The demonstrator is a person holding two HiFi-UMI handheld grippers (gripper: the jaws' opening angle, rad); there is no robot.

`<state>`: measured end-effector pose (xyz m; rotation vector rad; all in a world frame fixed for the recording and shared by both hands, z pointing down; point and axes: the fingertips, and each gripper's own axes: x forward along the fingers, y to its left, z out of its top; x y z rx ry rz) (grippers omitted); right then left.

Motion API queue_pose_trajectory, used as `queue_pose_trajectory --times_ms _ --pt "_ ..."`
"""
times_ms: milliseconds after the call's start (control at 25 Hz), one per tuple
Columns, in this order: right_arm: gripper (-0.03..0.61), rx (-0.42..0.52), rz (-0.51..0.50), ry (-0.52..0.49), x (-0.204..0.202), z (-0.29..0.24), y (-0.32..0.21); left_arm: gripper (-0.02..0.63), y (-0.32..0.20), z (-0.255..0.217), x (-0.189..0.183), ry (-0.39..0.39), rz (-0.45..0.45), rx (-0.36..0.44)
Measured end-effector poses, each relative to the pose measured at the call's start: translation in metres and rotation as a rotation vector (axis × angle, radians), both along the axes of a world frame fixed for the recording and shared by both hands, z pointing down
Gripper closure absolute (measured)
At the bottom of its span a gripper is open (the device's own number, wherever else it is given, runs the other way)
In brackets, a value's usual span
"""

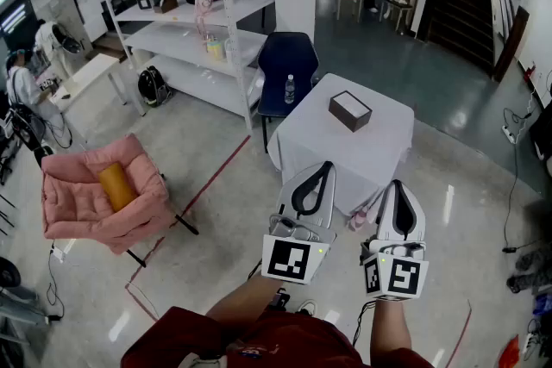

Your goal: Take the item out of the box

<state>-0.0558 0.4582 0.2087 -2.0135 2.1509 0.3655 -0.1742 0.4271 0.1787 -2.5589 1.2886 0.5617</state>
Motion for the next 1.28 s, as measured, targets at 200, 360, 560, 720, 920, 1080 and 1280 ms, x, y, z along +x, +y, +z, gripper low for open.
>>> queue_pose_trajectory --times_ms 200,360,560,720,920,1080,1280 --pt "0.578 -0.002 0.01 0.001 -0.002 -0.001 0.012 0.611 0.014 -0.004 0.004 -0.024 0.011 0.015" --pt "0.578 0.013 0.025 -0.007 0.007 -0.002 0.019 0.611 0.019 0.002 0.014 -0.035 0.021 0.01" --pt "0.578 0.019 0.034 -0.028 0.021 0.001 0.02 0.611 0.017 0.005 0.031 -0.041 0.027 0.017" --pt "0.578 0.033 0.026 -0.054 0.033 -0.001 0.018 0.611 0.013 0.001 0.042 -0.027 0.018 0.018" --pt "0.578 0.041 0.026 -0.075 0.056 0.003 0.016 0.611 0.013 0.004 0.063 -0.027 0.009 0.019" --pt "0.578 0.042 0.022 -0.084 0.072 0.008 0.013 0.611 0.012 0.007 0.078 -0.027 -0.006 0.017" --pt "0.578 0.026 -0.004 -0.095 0.081 0.016 0.003 0.611 0.006 0.012 0.087 -0.023 -0.02 0.001"
